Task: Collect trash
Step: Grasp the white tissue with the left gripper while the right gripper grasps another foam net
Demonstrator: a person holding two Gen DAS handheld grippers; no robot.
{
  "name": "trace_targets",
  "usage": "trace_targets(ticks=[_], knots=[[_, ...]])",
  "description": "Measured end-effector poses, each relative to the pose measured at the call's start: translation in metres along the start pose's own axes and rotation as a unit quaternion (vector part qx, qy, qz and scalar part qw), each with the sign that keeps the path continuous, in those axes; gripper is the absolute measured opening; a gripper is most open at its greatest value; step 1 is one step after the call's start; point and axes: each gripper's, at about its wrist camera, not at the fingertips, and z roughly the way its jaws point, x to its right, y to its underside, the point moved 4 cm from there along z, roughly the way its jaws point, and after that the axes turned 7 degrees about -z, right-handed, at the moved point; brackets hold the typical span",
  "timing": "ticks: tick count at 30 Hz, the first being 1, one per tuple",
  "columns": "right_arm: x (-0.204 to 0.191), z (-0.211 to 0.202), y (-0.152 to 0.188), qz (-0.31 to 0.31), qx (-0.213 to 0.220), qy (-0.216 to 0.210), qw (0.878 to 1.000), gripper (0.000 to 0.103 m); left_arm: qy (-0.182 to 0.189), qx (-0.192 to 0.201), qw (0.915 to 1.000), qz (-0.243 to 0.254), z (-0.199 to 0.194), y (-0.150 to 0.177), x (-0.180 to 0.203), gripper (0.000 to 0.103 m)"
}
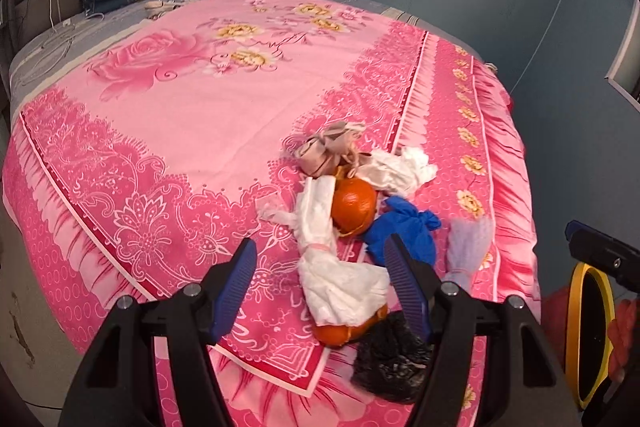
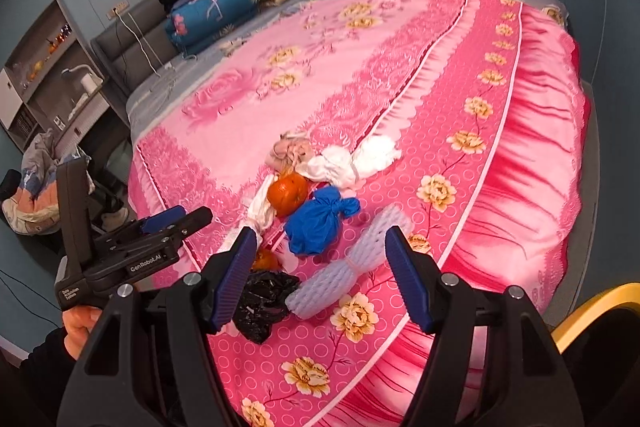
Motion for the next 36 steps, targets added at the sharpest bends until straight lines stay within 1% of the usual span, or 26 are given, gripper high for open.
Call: trace_targets(ticks=[5, 7, 11, 17, 19, 21, 23, 25, 26, 28, 30, 31, 33, 34, 36], knots=[[0.01, 0.033, 0.008, 0.015, -0.035, 0.008, 0.999, 0.063, 0.001, -0.022, 0.9997, -0.014, 0.023, 0.003, -0.01, 0.063], [0.016, 0.05, 0.014, 0.027, -0.058, 0.007, 0.998, 0.063, 0.001, -0.031, 0.9994, -0.016, 0.032, 0.004, -0.011, 0.063], [0.021, 0.071, 0.023, 0.044, -0.088, 0.006, 0.995, 0.062, 0.004, -0.044, 0.9988, -0.02, 0.048, 0.006, -0.009, 0.063], [0.017, 0.091, 0.032, 0.04, -0.115, 0.01, 0.993, 0.061, 0.006, -0.057, 0.998, -0.026, 0.067, 0.007, -0.008, 0.063], [0.015, 0.098, 0.035, 0.031, -0.127, 0.024, 0.991, 0.058, 0.012, -0.064, 0.9974, -0.033, 0.072, 0.007, -0.009, 0.063], [0.014, 0.104, 0.037, 0.03, -0.135, 0.03, 0.99, 0.058, 0.012, -0.066, 0.9972, -0.034, 0.077, 0.007, -0.01, 0.062], [0.012, 0.111, 0.039, 0.03, -0.146, 0.027, 0.988, 0.055, 0.015, -0.07, 0.9968, -0.034, 0.081, 0.007, -0.01, 0.056], [0.01, 0.118, 0.041, 0.027, -0.154, 0.029, 0.987, 0.053, 0.019, -0.075, 0.9965, -0.031, 0.084, 0.008, -0.008, 0.044], [0.009, 0.121, 0.042, 0.027, -0.157, 0.03, 0.987, 0.052, 0.019, -0.077, 0.9965, -0.028, 0.086, 0.008, -0.006, 0.042], [0.009, 0.125, 0.043, 0.027, -0.161, 0.034, 0.986, 0.05, 0.016, -0.076, 0.9967, -0.025, 0.088, 0.009, -0.005, 0.033], [0.007, 0.128, 0.043, 0.021, -0.16, 0.04, 0.986, 0.048, 0.018, -0.077, 0.9966, -0.023, 0.089, 0.01, -0.004, 0.029], [0.005, 0.129, 0.044, 0.019, -0.161, 0.043, 0.986, 0.047, 0.014, -0.077, 0.9967, -0.021, 0.091, 0.011, -0.004, 0.026], [0.003, 0.13, 0.045, 0.016, -0.161, 0.046, 0.986, 0.043, 0.007, -0.077, 0.9968, -0.019, 0.094, 0.013, -0.005, 0.023], [0.002, 0.13, 0.044, 0.015, -0.159, 0.046, 0.986, 0.039, 0.006, -0.076, 0.9968, -0.021, 0.094, 0.014, -0.005, 0.021], [-0.001, 0.128, 0.043, 0.011, -0.154, 0.048, 0.987, 0.034, 0.007, -0.073, 0.997, -0.023, 0.092, 0.013, -0.006, 0.019]])
